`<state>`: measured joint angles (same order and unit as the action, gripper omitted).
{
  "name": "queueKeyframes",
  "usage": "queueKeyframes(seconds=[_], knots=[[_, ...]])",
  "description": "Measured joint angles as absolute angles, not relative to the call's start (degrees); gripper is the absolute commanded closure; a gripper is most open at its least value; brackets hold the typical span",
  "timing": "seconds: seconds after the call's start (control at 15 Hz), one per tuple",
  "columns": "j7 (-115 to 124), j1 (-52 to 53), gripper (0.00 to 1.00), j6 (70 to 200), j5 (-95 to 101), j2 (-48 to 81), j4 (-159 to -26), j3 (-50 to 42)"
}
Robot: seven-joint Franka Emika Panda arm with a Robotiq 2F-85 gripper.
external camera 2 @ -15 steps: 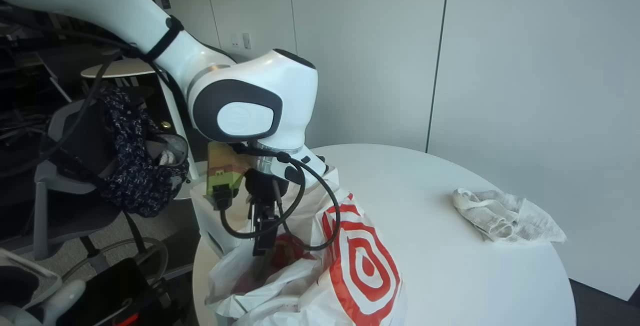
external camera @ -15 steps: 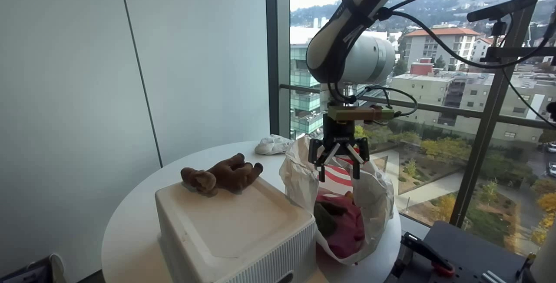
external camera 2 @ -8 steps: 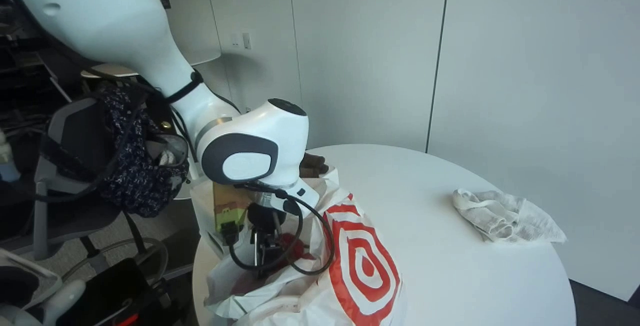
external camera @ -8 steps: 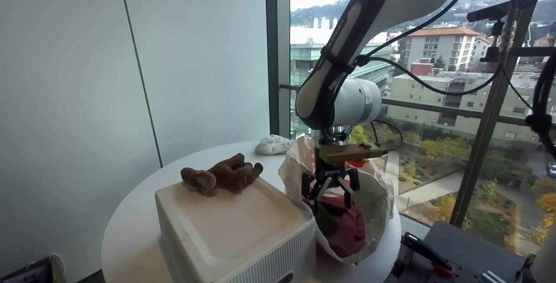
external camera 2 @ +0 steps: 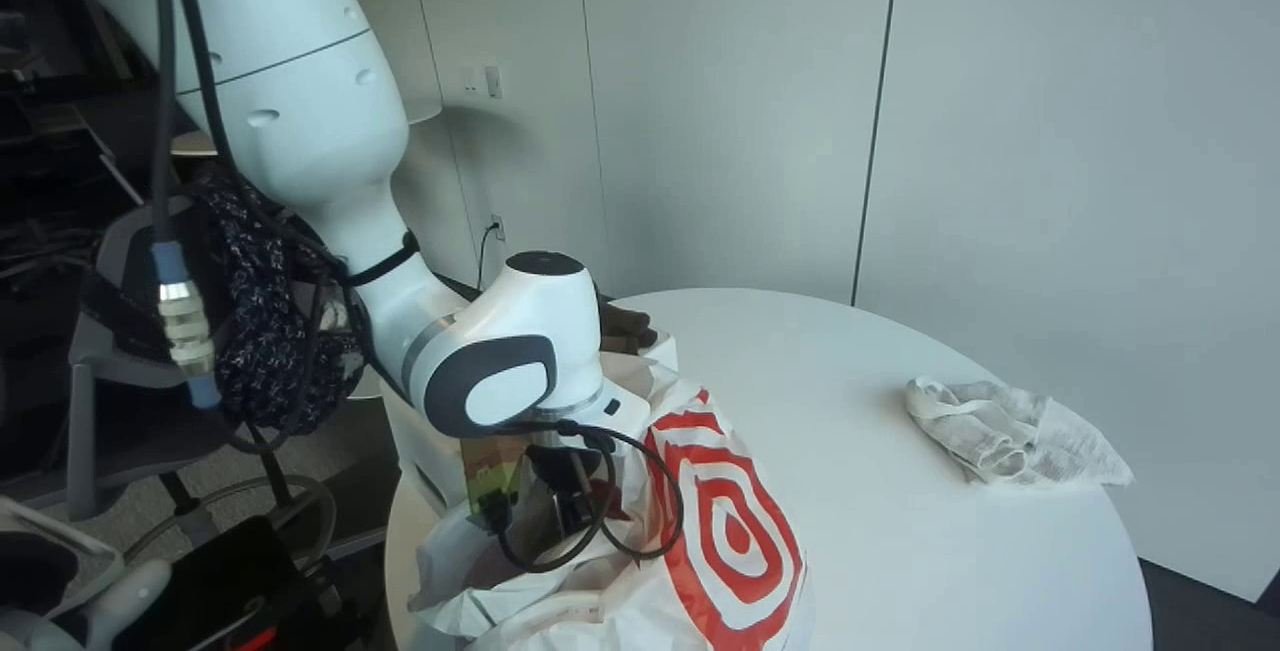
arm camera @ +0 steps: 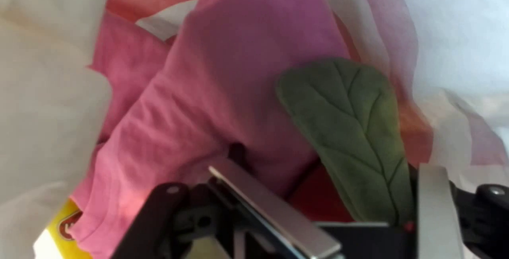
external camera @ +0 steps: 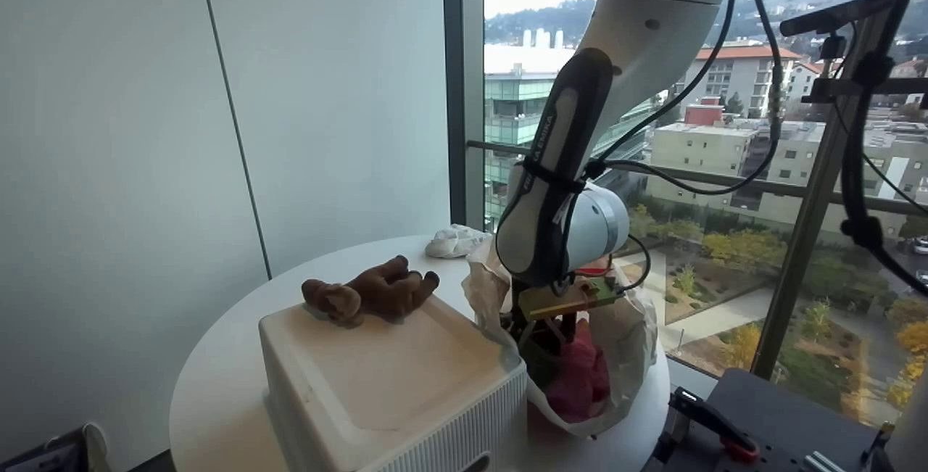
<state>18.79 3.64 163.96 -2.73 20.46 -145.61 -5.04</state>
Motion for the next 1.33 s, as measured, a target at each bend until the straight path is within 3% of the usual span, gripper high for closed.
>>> queueKeyframes(seconds=[0.27,0.53,0.6,0.8,1.07,1.33], knots=[[23.1,9.3,0.78,165.7,0.3,20.2,-145.8,-10.2],[27.8,13.8,0.88,161.5,4.2,17.8,-146.1,-14.9],[29.6,14.5,0.82,159.0,6.0,16.8,-146.1,-15.9],[33.8,14.8,0.80,148.6,10.8,13.1,-146.0,-17.0],[29.4,9.9,0.81,131.9,5.8,6.9,-145.2,-12.0],[26.1,4.4,0.82,123.8,1.4,2.3,-143.3,-9.4]])
